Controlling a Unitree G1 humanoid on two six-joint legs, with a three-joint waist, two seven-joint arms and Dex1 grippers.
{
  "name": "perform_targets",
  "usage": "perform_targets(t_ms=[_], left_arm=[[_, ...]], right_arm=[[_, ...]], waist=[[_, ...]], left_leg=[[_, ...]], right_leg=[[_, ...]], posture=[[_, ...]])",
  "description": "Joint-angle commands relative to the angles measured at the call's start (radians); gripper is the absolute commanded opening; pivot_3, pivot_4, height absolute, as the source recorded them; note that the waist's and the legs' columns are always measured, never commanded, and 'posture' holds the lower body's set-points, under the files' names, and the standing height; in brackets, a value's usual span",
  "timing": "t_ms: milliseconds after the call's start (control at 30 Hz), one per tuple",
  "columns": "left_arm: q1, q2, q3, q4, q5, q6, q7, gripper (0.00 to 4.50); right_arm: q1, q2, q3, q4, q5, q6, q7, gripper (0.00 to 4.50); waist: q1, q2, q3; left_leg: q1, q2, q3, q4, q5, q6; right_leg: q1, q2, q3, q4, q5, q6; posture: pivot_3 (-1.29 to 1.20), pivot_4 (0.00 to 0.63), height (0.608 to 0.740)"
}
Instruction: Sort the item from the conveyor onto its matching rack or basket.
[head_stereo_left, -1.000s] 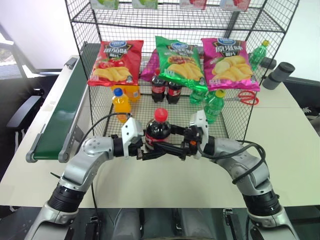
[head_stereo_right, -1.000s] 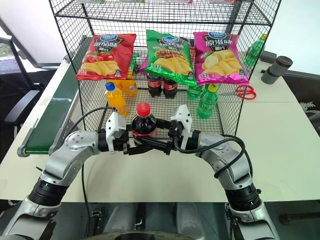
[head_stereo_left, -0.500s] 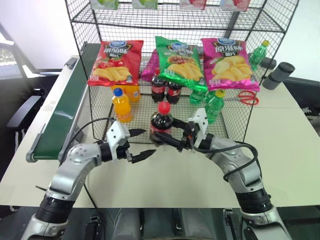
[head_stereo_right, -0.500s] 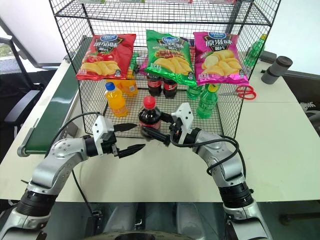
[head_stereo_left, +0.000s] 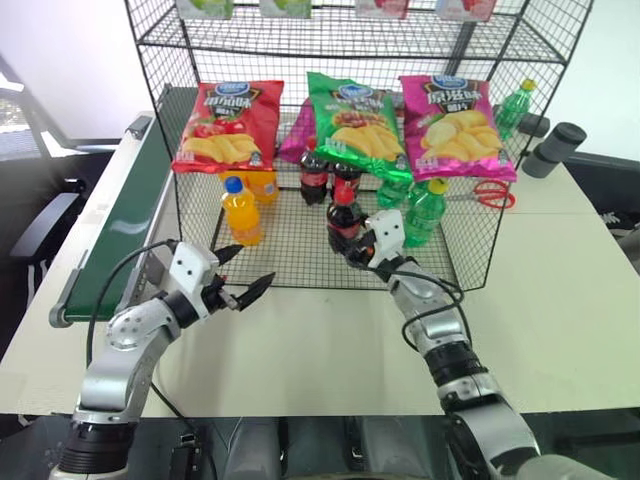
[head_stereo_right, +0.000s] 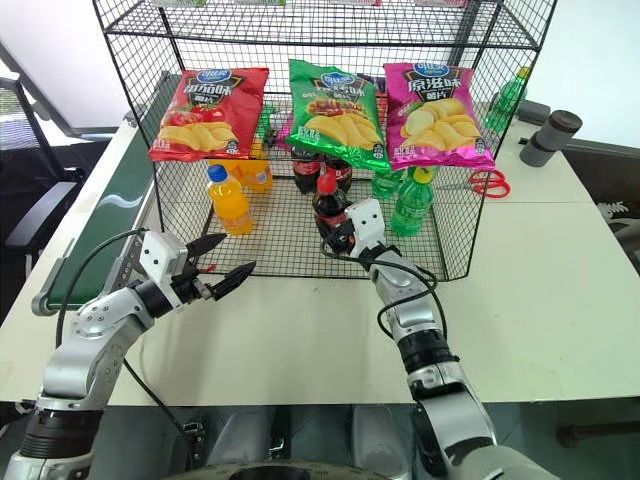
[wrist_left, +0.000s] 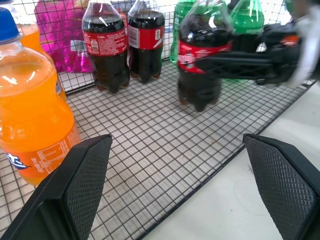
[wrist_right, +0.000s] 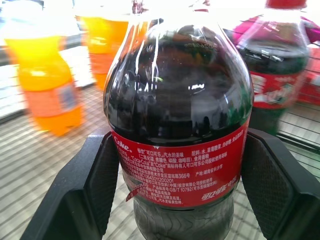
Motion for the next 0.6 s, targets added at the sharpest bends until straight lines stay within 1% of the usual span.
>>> perform_targets(t_ms=[33, 200, 400, 433, 467, 600], left_arm=[[0.004, -0.008, 0.005, -0.056, -0.018, -0.021, 0.000, 4.47], [0.004, -0.017, -0.005, -0.060, -0.012, -0.020, 0.003, 4.47], [-0.004, -0.020, -0.015, -0.050, -0.009, -0.022, -0.001, 4.47], [-0.006, -0.020, -0.017, -0.048, -0.008, -0.023, -0.002, 4.50], [-0.007, -0.019, -0.019, -0.045, -0.007, -0.024, -0.003, 4.50], [-0.011, -0.019, -0.027, -0.038, -0.004, -0.026, -0.007, 4.50]], right_arm=[[-0.074, 0.030, -0.020, 0.079, -0.008, -0.111, -0.011, 2.95], [-0.118, 0.055, -0.032, 0.196, -0.014, -0.168, -0.016, 2.95], [-0.145, 0.067, -0.052, 0.252, 0.004, -0.188, 0.011, 2.95], [-0.146, 0.068, -0.053, 0.255, 0.004, -0.190, 0.016, 3.99], [-0.146, 0.068, -0.055, 0.256, 0.003, -0.192, 0.019, 4.44], [-0.131, 0.057, -0.049, 0.225, -0.007, -0.202, 0.043, 4.48]], waist=[[0.000, 0.000, 0.000], [-0.002, 0.000, 0.000], [-0.007, 0.000, 0.000], [-0.009, 0.000, 0.000], [-0.012, 0.000, 0.000], [-0.023, 0.000, 0.000]], left_leg=[[0.000, 0.000, 0.000, 0.000, 0.000, 0.000], [0.000, 0.000, 0.000, 0.000, 0.000, 0.000], [0.000, 0.000, 0.000, 0.000, 0.000, 0.000], [0.000, 0.000, 0.000, 0.000, 0.000, 0.000], [0.000, 0.000, 0.000, 0.000, 0.000, 0.000], [0.001, 0.000, 0.000, 0.000, 0.000, 0.000]], right_leg=[[0.000, 0.000, 0.000, 0.000, 0.000, 0.000], [0.000, -0.001, 0.000, 0.000, 0.000, 0.000], [0.000, -0.002, 0.000, 0.001, 0.000, 0.000], [0.000, -0.002, 0.000, 0.001, 0.000, 0.000], [0.000, -0.002, 0.000, 0.001, 0.000, 0.000], [0.000, -0.002, 0.000, 0.002, 0.000, 0.000]], posture=[[0.00, 0.150, 0.740], [0.00, 0.150, 0.740], [0.00, 0.150, 0.740], [0.00, 0.150, 0.740], [0.00, 0.150, 0.740], [0.00, 0.150, 0.740]])
